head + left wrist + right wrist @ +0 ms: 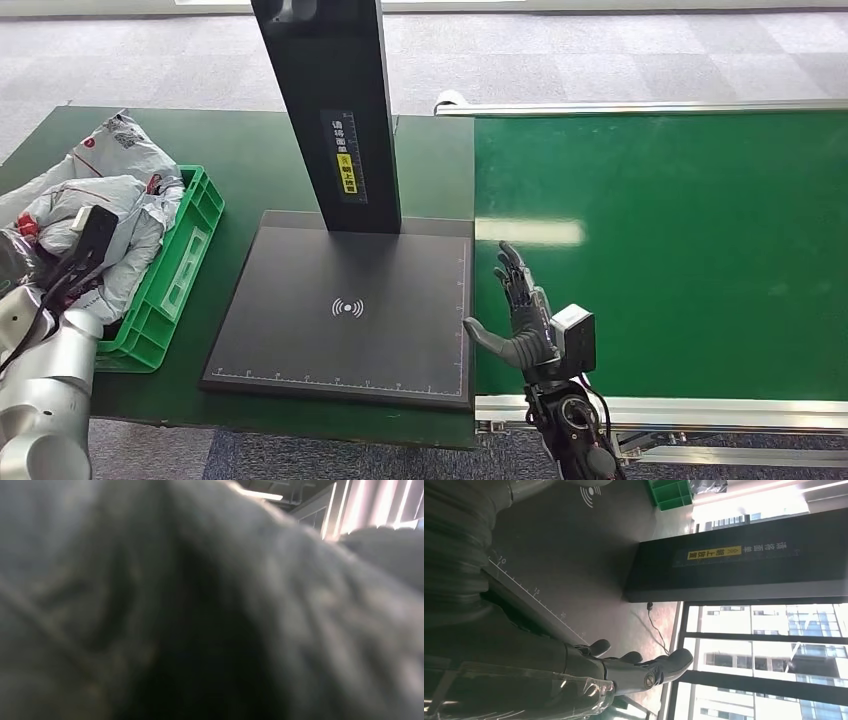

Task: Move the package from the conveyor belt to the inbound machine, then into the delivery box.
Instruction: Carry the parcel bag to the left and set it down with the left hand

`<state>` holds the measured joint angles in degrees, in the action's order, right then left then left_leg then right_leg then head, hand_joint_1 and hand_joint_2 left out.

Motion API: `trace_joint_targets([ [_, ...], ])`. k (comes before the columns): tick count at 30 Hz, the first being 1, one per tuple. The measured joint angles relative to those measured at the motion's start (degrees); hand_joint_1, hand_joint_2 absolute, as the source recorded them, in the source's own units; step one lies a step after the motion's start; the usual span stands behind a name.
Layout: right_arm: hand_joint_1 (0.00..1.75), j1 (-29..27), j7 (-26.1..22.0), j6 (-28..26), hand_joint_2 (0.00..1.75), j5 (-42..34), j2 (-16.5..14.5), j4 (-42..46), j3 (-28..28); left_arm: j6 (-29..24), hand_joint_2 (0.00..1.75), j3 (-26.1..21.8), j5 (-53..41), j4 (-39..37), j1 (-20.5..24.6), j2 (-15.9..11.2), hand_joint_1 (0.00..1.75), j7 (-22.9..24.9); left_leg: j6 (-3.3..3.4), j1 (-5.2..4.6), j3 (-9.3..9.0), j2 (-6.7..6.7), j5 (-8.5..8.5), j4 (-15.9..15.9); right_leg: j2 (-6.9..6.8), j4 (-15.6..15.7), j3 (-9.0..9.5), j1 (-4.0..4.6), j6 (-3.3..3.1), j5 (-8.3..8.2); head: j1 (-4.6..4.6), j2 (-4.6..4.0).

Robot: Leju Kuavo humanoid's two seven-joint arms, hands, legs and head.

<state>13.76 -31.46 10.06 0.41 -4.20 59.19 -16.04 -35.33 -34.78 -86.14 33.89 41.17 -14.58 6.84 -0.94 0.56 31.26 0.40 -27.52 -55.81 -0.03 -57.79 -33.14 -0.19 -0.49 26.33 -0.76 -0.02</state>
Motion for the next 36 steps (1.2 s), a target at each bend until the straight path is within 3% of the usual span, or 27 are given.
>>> trace_joint_targets([
  [4,0.0,0.04,-0.01,0.04,1.75,0.17,-0.04,-0.2,0.0,0.28,1.75,0.42,0.17,-3.44,1.18,-1.06,1.75,0.2,0.0,0.0,-0.03,0.0,0.0,0.0,0.0,0.0,0.02,0.0,0.0,0.0,0.0,0.0],
  [7,0.0,0.11,-0.01,0.19,1.75,0.51,-0.18,-0.37,0.0,3.88,1.75,0.55,1.89,-5.0,1.85,-1.53,1.75,0.41,-0.02,0.01,-0.07,-0.01,0.01,0.01,0.0,0.0,0.04,0.0,0.0,0.0,-0.01,0.0],
  [14,0.0,0.9,0.1,1.23,1.75,2.02,-0.72,-1.33,0.05,22.26,1.75,1.1,8.23,-7.7,3.91,-2.5,1.75,-1.78,-0.03,0.0,-0.29,-0.18,0.04,0.04,-0.26,0.0,0.37,-0.01,-0.01,0.02,-0.02,0.0],
  [21,0.0,3.67,1.35,1.98,1.75,2.69,-1.99,-3.4,0.07,42.46,1.75,6.61,2.03,-10.96,6.97,-4.76,1.75,6.7,0.02,-0.19,-0.97,-0.41,0.01,0.16,-0.52,0.0,1.19,-0.23,0.05,0.17,-0.03,0.0],
  [23,0.0,4.54,1.39,2.04,1.75,2.73,-2.39,-4.18,0.07,46.12,1.75,8.24,1.19,-11.66,7.68,-5.28,1.75,7.98,0.04,-0.29,-1.27,-0.39,-0.02,0.22,-0.51,0.0,1.44,-0.32,0.06,0.22,-0.04,0.0],
  [31,0.0,6.62,1.37,2.07,1.75,3.41,-3.02,-5.4,0.07,52.57,1.75,11.84,0.14,-12.78,9.08,-6.28,1.75,8.17,0.07,-0.36,-1.54,-0.37,0.04,0.27,-0.51,-0.01,1.63,-0.38,0.08,0.21,-0.04,0.0],
  [35,0.0,7.04,1.22,2.03,1.75,3.44,-3.35,-5.8,0.07,52.48,1.75,13.31,-0.36,-12.9,9.19,-6.24,1.75,8.21,0.06,-0.36,-1.56,-0.41,0.04,0.26,-0.53,-0.02,1.59,-0.38,0.09,0.21,-0.04,0.0],
  [36,0.0,7.04,1.19,2.03,1.75,3.44,-3.37,-5.86,0.07,52.33,1.75,13.55,-0.4,-12.95,9.18,-6.19,1.31,8.33,0.06,-0.36,-1.55,-0.42,0.04,0.26,-0.53,-0.02,1.58,-0.38,0.09,0.21,-0.04,0.0],
])
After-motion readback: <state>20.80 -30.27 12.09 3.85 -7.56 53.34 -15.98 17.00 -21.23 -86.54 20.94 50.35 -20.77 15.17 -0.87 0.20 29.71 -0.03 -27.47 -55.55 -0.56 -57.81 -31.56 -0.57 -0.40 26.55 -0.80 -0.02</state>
